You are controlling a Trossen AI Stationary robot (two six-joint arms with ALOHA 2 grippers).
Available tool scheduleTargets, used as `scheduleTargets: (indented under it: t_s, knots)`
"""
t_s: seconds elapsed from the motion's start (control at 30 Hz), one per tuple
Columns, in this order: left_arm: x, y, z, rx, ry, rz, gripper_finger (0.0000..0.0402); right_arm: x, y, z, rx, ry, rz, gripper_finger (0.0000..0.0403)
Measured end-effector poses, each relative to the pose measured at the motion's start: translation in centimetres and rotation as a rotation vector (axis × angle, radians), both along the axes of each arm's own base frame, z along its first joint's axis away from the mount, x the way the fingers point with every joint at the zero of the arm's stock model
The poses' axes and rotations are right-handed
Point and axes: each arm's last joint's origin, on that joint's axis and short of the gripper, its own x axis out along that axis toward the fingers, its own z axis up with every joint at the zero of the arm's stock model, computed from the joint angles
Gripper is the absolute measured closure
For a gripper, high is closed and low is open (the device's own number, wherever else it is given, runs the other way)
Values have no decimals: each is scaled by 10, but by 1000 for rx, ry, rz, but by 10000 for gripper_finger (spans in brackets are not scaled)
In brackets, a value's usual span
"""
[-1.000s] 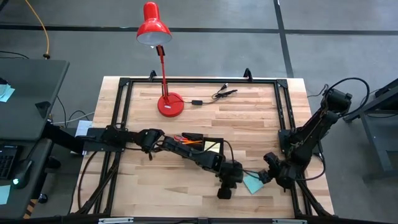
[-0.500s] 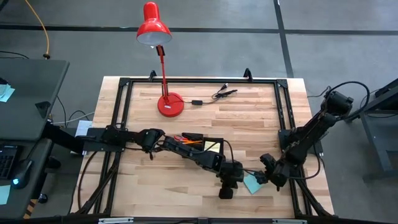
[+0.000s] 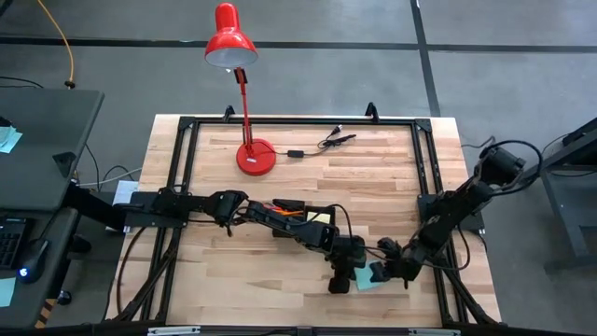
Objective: Pick and place office supplies into organizer
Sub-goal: Put the light blue sticky notes into the black desk organizer
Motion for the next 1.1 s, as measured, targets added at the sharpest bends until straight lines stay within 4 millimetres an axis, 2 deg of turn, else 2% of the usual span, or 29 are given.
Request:
scheduleTargets:
  t_s: [0.17,0.27,0.37,0.5,0.53,0.73,0.83,0.9,0.97,1.1]
  knots:
    - [1,2,0,-6,-7,-1,401,6,0,-4,-34,-58,-53,202]
    - [1,3,1,0,-12,0,401,8,-1,-4,-64,-86,-65,216]
    - [1,3,1,-8,-11,-10,401,8,-1,-4,-66,-94,-56,264]
    - [-1,2,-1,-42,19,-44,401,7,0,-4,-76,-115,-53,372]
    - [-3,2,-1,-55,38,-57,401,8,0,-4,-76,-124,-56,387]
    - [-15,-3,-1,-124,169,-143,401,9,-1,-3,-90,-143,-96,395]
    - [-22,-12,14,-94,177,-177,401,9,0,-3,-91,-154,-95,392]
    - [-22,-16,33,-64,117,-176,401,9,0,-2,-92,-158,-96,392]
    - [-25,-15,63,-55,56,-181,401,9,0,-2,-99,-164,-89,398]
    - [-37,3,128,-17,-33,-115,401,13,-5,4,-126,-214,-108,393]
